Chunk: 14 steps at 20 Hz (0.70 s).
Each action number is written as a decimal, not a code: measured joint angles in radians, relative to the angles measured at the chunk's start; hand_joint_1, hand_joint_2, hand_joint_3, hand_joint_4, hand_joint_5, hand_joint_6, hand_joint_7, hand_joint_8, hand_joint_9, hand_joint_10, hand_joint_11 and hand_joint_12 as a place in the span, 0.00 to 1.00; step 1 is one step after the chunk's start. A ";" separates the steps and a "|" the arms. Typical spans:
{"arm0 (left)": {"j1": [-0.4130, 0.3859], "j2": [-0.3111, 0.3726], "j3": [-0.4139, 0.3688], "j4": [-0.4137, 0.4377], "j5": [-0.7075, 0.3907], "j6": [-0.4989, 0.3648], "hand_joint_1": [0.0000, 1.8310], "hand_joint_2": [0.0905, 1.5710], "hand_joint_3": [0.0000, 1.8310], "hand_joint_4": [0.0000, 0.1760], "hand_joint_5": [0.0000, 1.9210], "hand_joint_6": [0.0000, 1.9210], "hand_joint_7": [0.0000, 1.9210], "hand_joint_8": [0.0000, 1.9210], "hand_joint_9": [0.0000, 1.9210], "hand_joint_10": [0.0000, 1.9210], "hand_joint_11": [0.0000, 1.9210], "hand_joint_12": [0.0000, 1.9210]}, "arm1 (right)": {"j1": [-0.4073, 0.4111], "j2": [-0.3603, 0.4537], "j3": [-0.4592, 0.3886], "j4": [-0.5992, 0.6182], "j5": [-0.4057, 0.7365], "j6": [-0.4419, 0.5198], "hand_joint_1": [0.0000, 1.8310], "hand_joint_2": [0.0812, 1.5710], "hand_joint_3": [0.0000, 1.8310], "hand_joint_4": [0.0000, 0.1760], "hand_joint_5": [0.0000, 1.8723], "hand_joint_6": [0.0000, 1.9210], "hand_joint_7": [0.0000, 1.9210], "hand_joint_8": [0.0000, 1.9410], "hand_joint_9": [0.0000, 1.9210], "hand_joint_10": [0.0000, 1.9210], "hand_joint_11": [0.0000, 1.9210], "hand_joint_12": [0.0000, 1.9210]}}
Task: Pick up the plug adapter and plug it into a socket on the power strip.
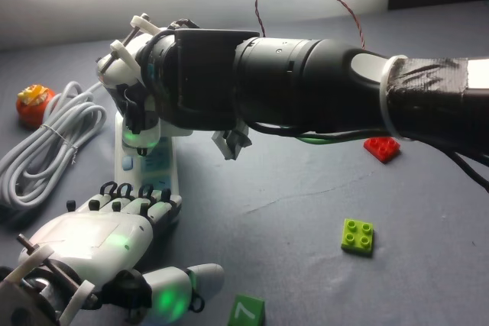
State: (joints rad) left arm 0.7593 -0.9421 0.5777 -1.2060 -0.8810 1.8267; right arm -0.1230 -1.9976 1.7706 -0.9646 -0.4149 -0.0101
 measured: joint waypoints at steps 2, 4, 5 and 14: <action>0.000 0.000 0.000 0.000 0.000 0.000 0.00 0.75 0.00 0.00 0.04 0.00 0.05 0.00 0.05 0.00 0.00 0.14 | 0.000 0.006 -0.002 0.008 0.005 0.007 0.47 0.62 0.00 0.00 0.25 0.00 0.29 0.00 0.28 0.00 0.08 0.44; 0.000 0.000 0.000 0.001 0.003 0.000 0.00 0.75 0.00 0.00 0.04 0.00 0.05 0.00 0.05 0.00 0.00 0.17 | 0.003 0.016 -0.003 0.011 0.011 0.011 0.47 0.62 0.00 0.00 0.21 0.00 0.25 0.00 0.24 0.00 0.04 0.42; -0.002 0.000 0.000 0.002 0.005 0.000 0.00 0.75 0.00 0.00 0.05 0.00 0.06 0.00 0.06 0.00 0.00 0.19 | 0.009 0.029 -0.014 0.012 0.011 0.012 0.47 0.61 0.00 0.00 0.21 0.00 0.24 0.00 0.23 0.00 0.04 0.42; -0.053 0.004 0.002 -0.035 0.028 0.003 0.00 0.74 0.00 0.00 0.04 0.00 0.05 0.00 0.04 0.00 0.00 0.13 | 0.095 0.233 -0.216 0.014 0.030 0.013 0.46 0.60 0.00 0.00 0.12 0.00 0.16 0.00 0.16 0.00 0.00 0.36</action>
State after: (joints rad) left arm 0.7063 -0.9379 0.5800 -1.2407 -0.8532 1.8297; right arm -0.0284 -1.7645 1.5551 -0.9508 -0.3851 0.0029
